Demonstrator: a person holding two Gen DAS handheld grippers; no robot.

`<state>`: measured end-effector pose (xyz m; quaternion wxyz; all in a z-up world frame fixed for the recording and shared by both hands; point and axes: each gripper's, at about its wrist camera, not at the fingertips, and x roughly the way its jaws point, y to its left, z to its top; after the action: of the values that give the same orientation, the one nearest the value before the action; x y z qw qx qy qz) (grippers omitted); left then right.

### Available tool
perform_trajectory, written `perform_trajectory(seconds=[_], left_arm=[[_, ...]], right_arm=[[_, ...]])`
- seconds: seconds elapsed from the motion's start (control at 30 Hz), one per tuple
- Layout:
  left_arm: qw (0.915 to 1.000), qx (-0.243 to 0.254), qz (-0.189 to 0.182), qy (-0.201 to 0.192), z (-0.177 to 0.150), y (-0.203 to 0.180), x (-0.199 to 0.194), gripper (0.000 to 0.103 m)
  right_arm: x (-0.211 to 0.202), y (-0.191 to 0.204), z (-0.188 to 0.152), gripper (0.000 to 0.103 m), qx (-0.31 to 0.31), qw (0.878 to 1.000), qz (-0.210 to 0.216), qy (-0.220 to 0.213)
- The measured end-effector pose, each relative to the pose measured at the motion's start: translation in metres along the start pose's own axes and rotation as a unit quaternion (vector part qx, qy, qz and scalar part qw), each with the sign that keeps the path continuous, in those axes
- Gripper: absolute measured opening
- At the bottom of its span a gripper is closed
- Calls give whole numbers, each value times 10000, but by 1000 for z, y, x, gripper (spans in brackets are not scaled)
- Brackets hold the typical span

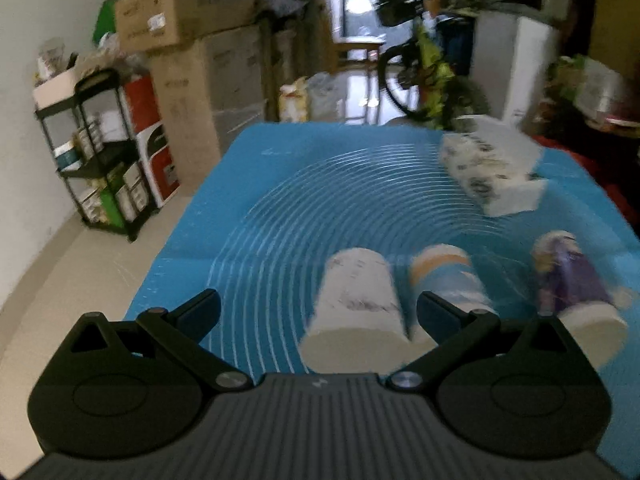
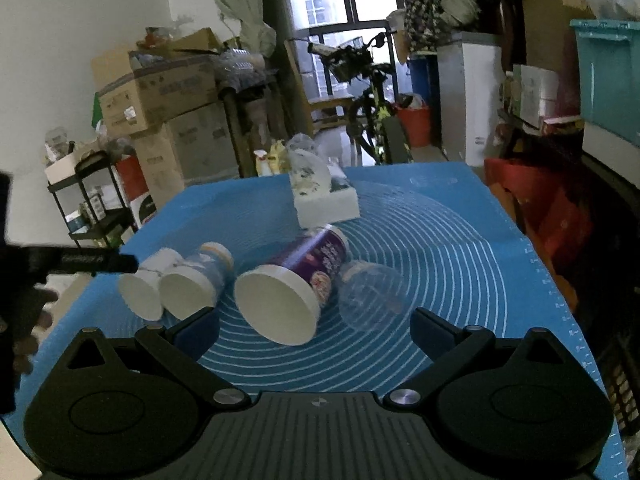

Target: Flip cup upside down

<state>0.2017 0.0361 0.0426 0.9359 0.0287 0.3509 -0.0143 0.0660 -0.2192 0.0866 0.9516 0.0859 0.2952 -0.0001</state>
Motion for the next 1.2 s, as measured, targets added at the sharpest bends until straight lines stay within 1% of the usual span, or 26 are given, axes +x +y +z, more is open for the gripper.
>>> perform_trajectory(seconds=[0.13, 0.23, 0.33, 0.43, 0.5, 0.53, 0.57, 0.63, 0.67, 0.83, 0.93, 1.0, 1.13, 1.2], left_arm=[[9997, -121, -23, 233, 2, 10, 22, 103], [9982, -254, -387, 388, 3, 18, 29, 103], [9975, -377, -424, 413, 4, 18, 31, 102], [9961, -470, -591, 456, 5, 19, 35, 101], [9957, -449, -620, 522, 4, 16, 38, 90], [9959, -414, -570, 574, 3, 14, 40, 89], [9961, -403, -484, 623, 1, 13, 41, 85], [9962, -362, -440, 660, 0, 13, 44, 71], [9958, -335, -482, 705, -1, 14, 45, 67], [9965, -306, -568, 539, -2, 14, 33, 61], [9970, -221, -635, 393, -4, 9, 17, 60], [9969, -137, -680, 371, -8, 6, 2, 60], [9955, 112, -856, 392, -26, -5, -31, 60], [9942, 120, -1003, 375, -42, -10, -48, 60]], right_arm=[[7, -10, -4, 101, 92, 9999, -67, 56], [13, -16, -6, 101, 171, 9998, -98, 86], [20, -18, -7, 101, 188, 9996, -131, 151], [23, -16, -11, 101, 164, 9996, -129, 214], [22, -15, -11, 101, 117, 9996, -129, 202], [22, -14, -11, 101, 86, 9997, -144, 175], [21, -14, -11, 101, 61, 9997, -161, 144], [19, -13, -11, 101, 39, 9998, -182, 102], [18, -13, -11, 101, 41, 9998, -182, 91], [16, -16, -8, 101, 86, 9998, -179, 77], [13, -16, -7, 101, 115, 9997, -189, 47], [8, -16, -8, 101, 121, 9997, -188, 18], [-5, -14, -9, 101, 85, 9998, -193, -61], [-12, -12, -10, 101, 53, 9998, -181, -101]])
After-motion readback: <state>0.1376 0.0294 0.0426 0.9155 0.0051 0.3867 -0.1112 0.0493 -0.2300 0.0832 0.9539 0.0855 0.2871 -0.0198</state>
